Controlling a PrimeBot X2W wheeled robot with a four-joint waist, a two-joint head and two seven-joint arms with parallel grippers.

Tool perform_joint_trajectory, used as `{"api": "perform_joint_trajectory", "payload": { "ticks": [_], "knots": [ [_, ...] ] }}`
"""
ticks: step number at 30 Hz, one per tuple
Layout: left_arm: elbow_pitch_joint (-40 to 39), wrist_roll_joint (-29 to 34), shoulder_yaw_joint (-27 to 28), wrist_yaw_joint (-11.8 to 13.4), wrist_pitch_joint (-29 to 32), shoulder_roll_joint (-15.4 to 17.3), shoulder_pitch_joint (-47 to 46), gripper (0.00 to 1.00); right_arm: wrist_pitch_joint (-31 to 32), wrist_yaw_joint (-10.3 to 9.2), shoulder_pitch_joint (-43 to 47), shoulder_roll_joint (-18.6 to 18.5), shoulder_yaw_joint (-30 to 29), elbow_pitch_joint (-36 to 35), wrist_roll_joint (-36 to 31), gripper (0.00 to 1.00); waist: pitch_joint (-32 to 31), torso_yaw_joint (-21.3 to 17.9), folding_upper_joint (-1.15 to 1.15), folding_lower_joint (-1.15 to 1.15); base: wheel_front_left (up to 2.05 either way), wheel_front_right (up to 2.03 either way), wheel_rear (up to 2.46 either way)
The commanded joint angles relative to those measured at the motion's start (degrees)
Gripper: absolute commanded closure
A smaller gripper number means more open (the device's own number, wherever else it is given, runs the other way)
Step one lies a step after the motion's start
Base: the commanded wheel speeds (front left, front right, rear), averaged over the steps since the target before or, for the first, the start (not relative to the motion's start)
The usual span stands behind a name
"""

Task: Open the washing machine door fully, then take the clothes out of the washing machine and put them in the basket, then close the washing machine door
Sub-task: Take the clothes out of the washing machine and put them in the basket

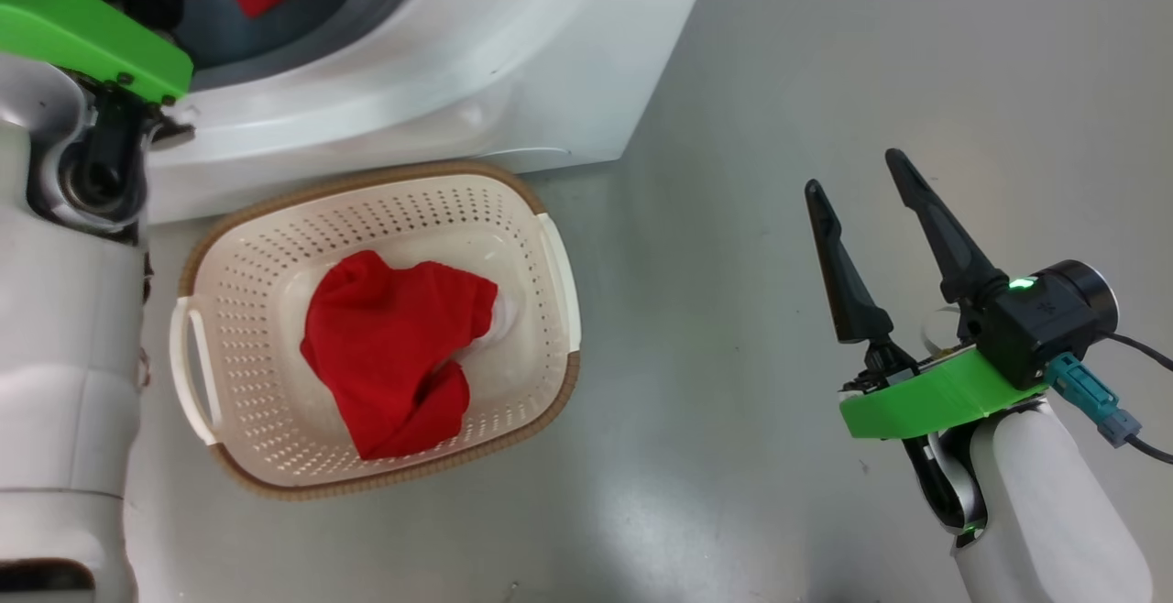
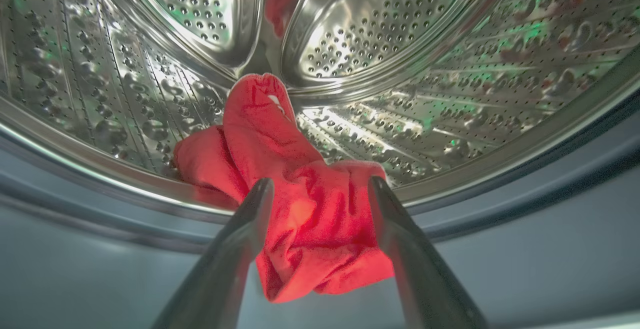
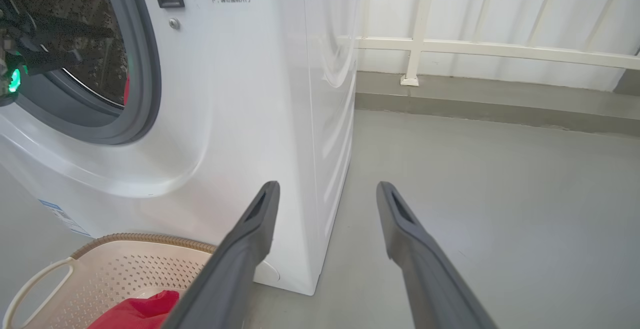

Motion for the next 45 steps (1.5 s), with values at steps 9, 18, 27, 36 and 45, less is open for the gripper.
{"api": "perform_joint_trajectory", "payload": {
  "ticks": [9, 18, 27, 36, 45],
  "knots": [
    [9.6, 2.6, -3.1, 0.5, 5.2, 4.7, -5.0, 0.0, -0.4, 0.28, -0.3, 0.1, 3.5, -0.5, 2.1, 0.0, 0.5, -3.5, 0.0, 0.0, 0.0, 0.0, 0.0],
    [14.1, 3.9, -5.3, 0.1, 5.9, 5.3, -6.7, 0.0, -0.4, 0.28, -0.2, 0.1, 4.6, -0.2, 2.9, 0.0, -0.1, -5.3, 0.0, 0.0, 0.0, 0.0, 0.0],
    [17.2, 5.1, -7.6, -0.1, 6.2, 5.6, -8.0, 0.35, -0.4, 0.28, -0.1, 0.1, 4.3, -1.0, 3.2, 0.0, 0.6, -6.1, 0.0, 0.0, 0.0, 0.0, 0.0],
    [16.8, 7.2, -10.3, -0.3, 0.7, 6.3, -8.5, 1.0, -0.4, 0.28, -0.3, 0.1, 3.7, -0.8, 3.0, 0.0, 0.5, -5.2, 0.0, 0.0, 0.0, 0.0, 0.0],
    [16.6, 9.6, -12.6, -0.4, -7.9, 6.2, -7.0, 1.0, -0.4, 0.28, -0.3, 0.1, 2.8, -0.5, 2.3, 0.0, -1.0, -2.6, 0.0, 0.0, 0.0, 0.0, 0.0]
  ]
}}
